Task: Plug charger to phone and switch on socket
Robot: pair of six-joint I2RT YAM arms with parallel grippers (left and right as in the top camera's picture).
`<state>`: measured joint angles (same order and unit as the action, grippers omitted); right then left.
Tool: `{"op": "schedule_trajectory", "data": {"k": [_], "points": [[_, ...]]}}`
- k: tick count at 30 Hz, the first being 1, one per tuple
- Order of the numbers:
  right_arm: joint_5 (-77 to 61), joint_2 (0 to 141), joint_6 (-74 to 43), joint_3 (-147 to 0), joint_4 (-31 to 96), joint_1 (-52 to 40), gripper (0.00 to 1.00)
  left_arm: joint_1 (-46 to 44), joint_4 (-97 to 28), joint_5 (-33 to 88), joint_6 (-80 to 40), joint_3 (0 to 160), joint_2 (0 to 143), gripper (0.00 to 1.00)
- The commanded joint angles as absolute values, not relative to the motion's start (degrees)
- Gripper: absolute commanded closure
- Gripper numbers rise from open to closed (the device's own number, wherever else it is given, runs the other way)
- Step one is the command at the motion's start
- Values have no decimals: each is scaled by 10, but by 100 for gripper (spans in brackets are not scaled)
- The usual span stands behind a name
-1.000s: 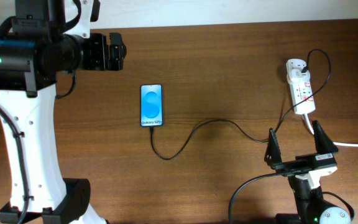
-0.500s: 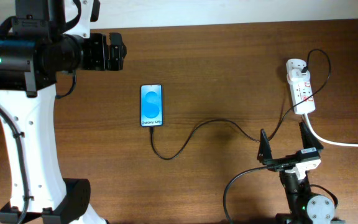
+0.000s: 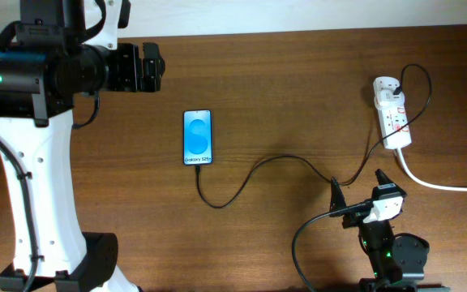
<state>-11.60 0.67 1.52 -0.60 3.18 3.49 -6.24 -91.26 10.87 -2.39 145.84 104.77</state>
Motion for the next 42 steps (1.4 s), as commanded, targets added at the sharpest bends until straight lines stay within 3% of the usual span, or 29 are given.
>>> {"op": "schedule_trajectory", "data": {"k": [1,18,21,35,38,42], "points": [[-113,2,13,-3,36,30,2,-59,-912,107,-21,1464,1042,1],[-113,2,13,-3,36,30,2,-58,-912,107,-21,1464,1042,1],[-113,2,13,-3,36,30,2,-59,-964,107,-21,1464,1038,1],[-113,2,13,-3,36,30,2,-60,-967,90,-21,1451,879,1],[-113,2,13,-3,36,30,2,-60,-930,67,-21,1356,825,1],[-113,2,13,-3,36,30,2,-60,-606,66,-21,915,643,1]]}}
